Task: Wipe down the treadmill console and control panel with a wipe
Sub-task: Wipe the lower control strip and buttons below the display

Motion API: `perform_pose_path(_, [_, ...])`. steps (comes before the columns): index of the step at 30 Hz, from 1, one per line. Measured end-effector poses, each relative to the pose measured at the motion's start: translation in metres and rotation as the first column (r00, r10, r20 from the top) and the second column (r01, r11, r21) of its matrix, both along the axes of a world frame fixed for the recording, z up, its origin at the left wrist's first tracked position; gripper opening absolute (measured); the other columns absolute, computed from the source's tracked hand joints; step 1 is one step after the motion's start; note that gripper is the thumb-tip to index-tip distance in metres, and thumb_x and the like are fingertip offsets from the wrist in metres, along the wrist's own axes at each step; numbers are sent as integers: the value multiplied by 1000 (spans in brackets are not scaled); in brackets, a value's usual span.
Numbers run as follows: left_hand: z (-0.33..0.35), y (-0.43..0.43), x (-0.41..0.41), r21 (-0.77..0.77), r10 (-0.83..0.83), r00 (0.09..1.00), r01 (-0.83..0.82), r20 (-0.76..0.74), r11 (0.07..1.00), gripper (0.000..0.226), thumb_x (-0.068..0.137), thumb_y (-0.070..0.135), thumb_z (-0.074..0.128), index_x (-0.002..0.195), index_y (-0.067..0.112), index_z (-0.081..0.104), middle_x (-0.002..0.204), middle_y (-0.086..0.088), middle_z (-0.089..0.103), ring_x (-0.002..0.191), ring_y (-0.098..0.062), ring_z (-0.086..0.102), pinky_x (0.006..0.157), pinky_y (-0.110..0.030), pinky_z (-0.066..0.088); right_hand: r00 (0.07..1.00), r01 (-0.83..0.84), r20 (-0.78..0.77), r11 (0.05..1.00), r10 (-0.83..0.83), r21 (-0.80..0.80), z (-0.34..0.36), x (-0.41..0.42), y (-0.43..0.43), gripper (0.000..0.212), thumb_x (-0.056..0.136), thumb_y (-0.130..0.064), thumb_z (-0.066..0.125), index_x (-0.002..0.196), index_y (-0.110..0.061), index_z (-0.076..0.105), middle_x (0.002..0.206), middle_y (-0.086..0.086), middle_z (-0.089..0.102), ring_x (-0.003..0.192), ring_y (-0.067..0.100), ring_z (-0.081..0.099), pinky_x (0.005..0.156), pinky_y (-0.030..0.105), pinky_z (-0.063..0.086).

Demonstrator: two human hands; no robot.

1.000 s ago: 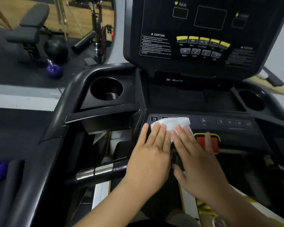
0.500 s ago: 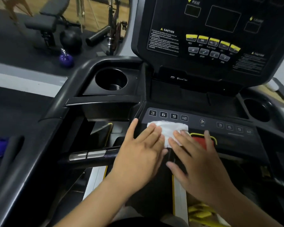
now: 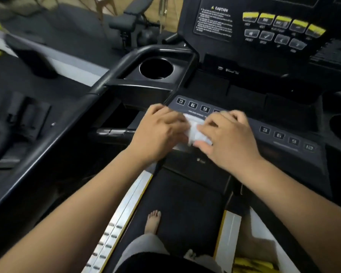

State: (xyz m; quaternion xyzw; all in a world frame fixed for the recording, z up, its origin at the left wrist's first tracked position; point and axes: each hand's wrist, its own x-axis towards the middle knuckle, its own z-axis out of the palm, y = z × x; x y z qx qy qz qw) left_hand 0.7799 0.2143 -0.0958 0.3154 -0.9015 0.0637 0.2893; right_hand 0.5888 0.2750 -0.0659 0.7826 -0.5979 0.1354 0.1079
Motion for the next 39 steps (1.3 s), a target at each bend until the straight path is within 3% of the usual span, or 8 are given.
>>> perform_pose_path(6, [-17,20,3,84,98,989,-107,112,991,40,89,34,65,124,14,67,135,-3,63,131,-24,54,113,-49,29,999,29,-31,998,-28,50,-11,-1,13,31,73,-29,78,98,-12,74,107,4,67,103,27,60,107,52,32])
perform_pose_path(11, [-10,20,-22,57,10,996,-16,90,998,39,98,33,44,121,14,69,132,0,65,135,-30,49,113,-61,25,994,110,7,984,-112,138,3,-12,33,40,85,-48,63,112,-19,71,125,-1,62,124,20,52,117,56,10])
perform_pose_path(15, [-6,-6,2,-105,19,990,-5,139,995,32,94,39,51,110,23,73,125,2,68,133,-31,50,111,-59,27,984,165,29,964,-175,208,12,12,17,56,90,-64,39,120,-26,67,144,-7,46,137,14,33,118,53,-2])
perform_pose_path(18, [-6,-11,30,-173,58,997,-50,44,984,23,88,37,65,103,23,76,114,-6,68,116,-32,55,105,-52,34,979,203,-20,969,-202,139,-1,44,13,63,92,-61,35,128,-17,62,151,1,42,142,19,28,118,58,2])
perform_pose_path(21, [-16,7,32,-237,93,994,-77,55,968,20,85,20,67,104,13,73,108,-8,66,101,-28,52,98,-46,36,969,246,-27,967,-245,68,-32,78,36,70,88,-42,52,145,-2,39,160,11,23,149,25,14,117,61,7])
perform_pose_path(24, [-37,33,24,-148,153,979,-133,133,980,48,90,22,53,135,4,53,132,-15,58,122,-32,52,110,-52,32,964,266,-53,957,-262,117,-60,96,53,80,82,-26,55,151,-1,22,163,11,8,151,24,1,116,63,4])
perform_pose_path(29, [-52,57,7,-50,166,945,-158,283,986,69,99,31,31,154,0,4,162,-25,12,151,-39,8,115,-68,8,909,416,-97,901,-406,124,-67,92,61,97,73,-27,59,152,-5,7,163,10,5,151,25,-1,114,66,-2])
perform_pose_path(39, [-61,55,46,-88,161,911,-138,379,986,72,94,26,38,156,2,9,165,-14,3,153,-28,1,114,-69,-8,886,464,-29,886,-464,14,-68,105,43,79,84,-25,57,153,-8,22,162,11,17,150,26,8,113,69,-1])
